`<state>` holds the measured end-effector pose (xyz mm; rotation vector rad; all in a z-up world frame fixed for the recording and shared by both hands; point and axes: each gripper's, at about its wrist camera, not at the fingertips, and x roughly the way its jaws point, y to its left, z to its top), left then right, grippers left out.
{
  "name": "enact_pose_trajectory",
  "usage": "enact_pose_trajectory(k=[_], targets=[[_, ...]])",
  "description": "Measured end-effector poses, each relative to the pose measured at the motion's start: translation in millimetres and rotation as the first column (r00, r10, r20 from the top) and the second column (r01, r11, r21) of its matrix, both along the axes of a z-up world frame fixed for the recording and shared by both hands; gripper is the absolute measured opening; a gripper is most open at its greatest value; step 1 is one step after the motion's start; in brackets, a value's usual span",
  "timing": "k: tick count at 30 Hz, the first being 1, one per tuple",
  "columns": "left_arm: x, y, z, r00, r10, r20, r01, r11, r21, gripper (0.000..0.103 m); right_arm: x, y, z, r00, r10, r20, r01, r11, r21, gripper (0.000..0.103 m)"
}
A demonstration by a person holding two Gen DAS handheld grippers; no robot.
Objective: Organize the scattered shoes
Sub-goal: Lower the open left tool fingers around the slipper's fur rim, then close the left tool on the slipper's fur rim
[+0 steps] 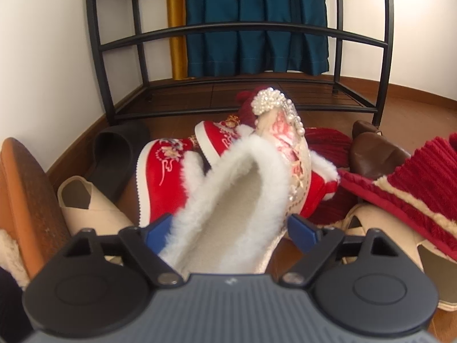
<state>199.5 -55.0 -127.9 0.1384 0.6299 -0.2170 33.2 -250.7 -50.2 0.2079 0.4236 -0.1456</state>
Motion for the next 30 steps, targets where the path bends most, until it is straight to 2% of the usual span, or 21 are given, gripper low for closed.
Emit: enact_pose_trajectory(k=[1, 5, 14, 17, 18, 20, 21, 22, 24, 26, 28, 30], targets=[[-1.2, -1.1, 0.1, 1.0, -0.013, -0.002, 0.013, 1.0, 0.006, 0.069, 0.1, -0.2, 0.4, 1.0, 0.0, 0.001, 0.0, 1.0, 0.0, 0.103], [-5.4, -0.4, 1.6, 0.999, -0.033, -0.007, 0.033, 0.999, 0.011, 0.061, 0.2, -0.7, 1.3, 1.0, 0.002, 0.006, -0.002, 1.0, 0.002, 0.103], [-15.9, 13.7, 16.0, 0.999, -0.035, 0.015, 0.036, 0.997, -0.062, 0.06, -1.1, -3.3, 1.8, 1.0, -0.001, 0.018, 0.001, 1.0, 0.014, 0.103], [-21.2, 13.2, 23.6, 0.998, -0.061, 0.033, 0.064, 0.995, -0.076, 0.06, -1.4, -3.2, 1.4, 1.0, 0.001, 0.019, -0.001, 1.0, 0.016, 0.103], [-23.4, 12.3, 26.1, 0.996, -0.073, 0.043, 0.076, 0.994, -0.077, 0.062, -1.5, -3.1, 1.4, 1.0, 0.003, 0.02, -0.003, 1.0, 0.016, 0.103], [-28.2, 7.2, 29.6, 0.992, -0.104, 0.078, 0.108, 0.992, -0.058, 0.077, -2.2, -3.2, 1.5, 1.0, 0.002, 0.021, -0.003, 1.0, 0.016, 0.103], [-30.3, 4.7, 30.1, 0.988, -0.114, 0.099, 0.119, 0.992, -0.043, 0.092, -2.4, -3.4, 1.6, 1.0, 0.002, 0.022, -0.002, 1.0, 0.017, 0.103], [-31.5, 2.8, 29.7, 0.986, -0.117, 0.118, 0.122, 0.992, -0.032, 0.096, -2.4, -3.5, 1.7, 1.0, 0.001, 0.022, -0.002, 1.0, 0.018, 0.103], [-28.6, -0.4, 26.8, 0.985, -0.126, 0.119, 0.13, 0.991, -0.026, 0.095, -2.4, -3.3, 2.2, 1.0, 0.003, 0.022, -0.004, 1.0, 0.015, 0.103], [-21.8, -2.8, 22.1, 0.987, -0.139, 0.082, 0.142, 0.989, -0.033, 0.083, -2.1, -3.0, 2.2, 1.0, 0.005, 0.02, -0.005, 1.0, 0.012, 0.103], [-15.6, -4.6, 16.8, 0.989, -0.142, 0.035, 0.143, 0.989, -0.039, 0.052, -1.7, -3.0, 2.1, 1.0, 0.005, 0.019, -0.005, 1.0, 0.01, 0.103], [-9.9, -5.7, 11.9, 0.99, -0.141, -0.012, 0.14, 0.989, -0.047, 0.04, -1.1, -3.8, 1.9, 1.0, 0.002, 0.018, -0.002, 1.0, 0.009, 0.103]])
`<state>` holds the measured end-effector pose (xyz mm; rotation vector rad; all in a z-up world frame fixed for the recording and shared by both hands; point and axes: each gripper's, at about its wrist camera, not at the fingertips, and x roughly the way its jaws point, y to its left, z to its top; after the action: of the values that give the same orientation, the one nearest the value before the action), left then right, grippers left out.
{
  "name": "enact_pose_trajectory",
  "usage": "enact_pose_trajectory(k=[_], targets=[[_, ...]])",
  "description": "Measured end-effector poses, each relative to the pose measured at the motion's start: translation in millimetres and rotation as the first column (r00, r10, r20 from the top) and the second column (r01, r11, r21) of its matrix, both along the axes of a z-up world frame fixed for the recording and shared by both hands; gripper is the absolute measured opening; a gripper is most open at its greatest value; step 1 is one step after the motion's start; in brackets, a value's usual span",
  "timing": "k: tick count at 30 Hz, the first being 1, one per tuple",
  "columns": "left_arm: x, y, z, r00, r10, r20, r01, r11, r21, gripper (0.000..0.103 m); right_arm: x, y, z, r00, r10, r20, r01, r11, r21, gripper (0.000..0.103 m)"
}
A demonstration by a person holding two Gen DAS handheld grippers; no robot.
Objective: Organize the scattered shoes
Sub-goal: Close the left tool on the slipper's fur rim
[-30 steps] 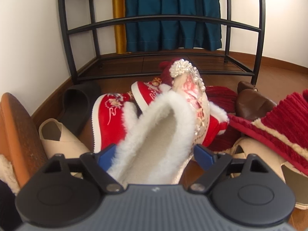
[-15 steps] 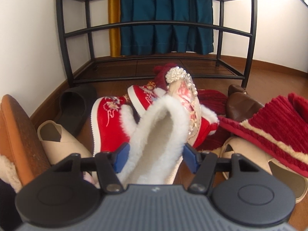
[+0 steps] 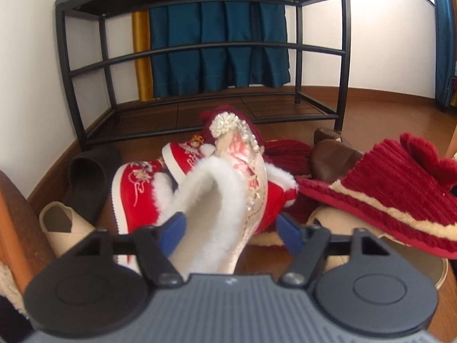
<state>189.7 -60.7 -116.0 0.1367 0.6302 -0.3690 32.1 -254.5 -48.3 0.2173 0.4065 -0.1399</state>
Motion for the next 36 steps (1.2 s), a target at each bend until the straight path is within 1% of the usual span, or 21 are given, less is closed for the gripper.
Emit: enact_pose_trajectory(k=[1, 4, 6, 7, 9, 13, 19, 26, 29, 32, 33, 35, 36], targets=[[0.6, -0.2, -2.2, 1.0, 0.006, -0.001, -0.006, 1.0, 0.008, 0.036, 0.2, -0.5, -0.1, 1.0, -0.002, 0.0, 0.002, 1.0, 0.0, 0.103], [2.5, -0.6, -6.9, 1.0, 0.017, -0.003, -0.017, 0.999, 0.027, 0.031, 1.6, -0.9, -0.5, 1.0, -0.002, -0.002, 0.002, 1.0, 0.0, 0.103], [3.4, -1.3, -7.1, 1.0, 0.007, -0.006, -0.007, 0.999, 0.033, 0.024, 2.5, 0.2, -0.7, 1.0, 0.003, -0.004, -0.003, 1.0, -0.003, 0.103], [3.4, -1.8, -7.0, 1.0, -0.001, -0.007, 0.001, 0.999, 0.036, 0.018, 2.7, 1.1, -0.8, 1.0, 0.005, -0.004, -0.005, 1.0, -0.003, 0.103], [2.0, -4.0, -6.5, 1.0, -0.012, -0.005, 0.012, 0.999, 0.047, 0.015, 3.3, 2.6, -0.8, 1.0, 0.007, -0.004, -0.007, 1.0, -0.003, 0.103], [1.2, -3.6, -5.7, 1.0, 0.012, -0.013, -0.012, 1.0, 0.024, 0.009, 4.6, 3.0, 0.5, 1.0, 0.009, -0.003, -0.009, 1.0, -0.009, 0.103], [0.1, -3.5, -0.6, 1.0, 0.009, -0.01, -0.009, 1.0, 0.025, 0.007, 4.1, -0.9, 6.0, 1.0, 0.016, 0.0, -0.016, 1.0, -0.019, 0.103], [-4.9, 4.1, 17.3, 0.999, 0.016, 0.036, -0.016, 1.0, 0.022, 0.005, 1.4, -3.4, 13.5, 1.0, 0.02, 0.011, -0.02, 0.999, -0.028, 0.103], [-3.2, 6.2, 24.0, 0.999, 0.019, 0.029, -0.019, 1.0, 0.019, 0.005, 1.0, -3.2, 15.9, 0.999, 0.037, 0.008, -0.037, 0.999, -0.02, 0.103], [-2.7, 6.9, 23.0, 1.0, 0.013, 0.025, -0.013, 1.0, 0.02, 0.005, 2.3, -3.1, 19.3, 0.998, 0.062, 0.002, -0.062, 0.998, -0.017, 0.103], [-1.5, 7.4, 22.0, 1.0, 0.018, 0.02, -0.018, 1.0, 0.017, 0.006, 3.0, -3.2, 21.1, 0.997, 0.073, 0.001, -0.073, 0.997, -0.019, 0.103], [2.1, 8.4, 20.5, 1.0, 0.02, 0.002, -0.02, 1.0, 0.012, 0.011, 4.6, -4.4, 25.5, 0.996, 0.091, 0.001, -0.091, 0.996, -0.016, 0.103], [3.4, 8.5, 19.7, 1.0, 0.018, -0.004, -0.018, 1.0, 0.016, 0.024, 5.2, -5.3, 27.3, 0.995, 0.095, 0.003, -0.095, 0.995, -0.01, 0.103]])
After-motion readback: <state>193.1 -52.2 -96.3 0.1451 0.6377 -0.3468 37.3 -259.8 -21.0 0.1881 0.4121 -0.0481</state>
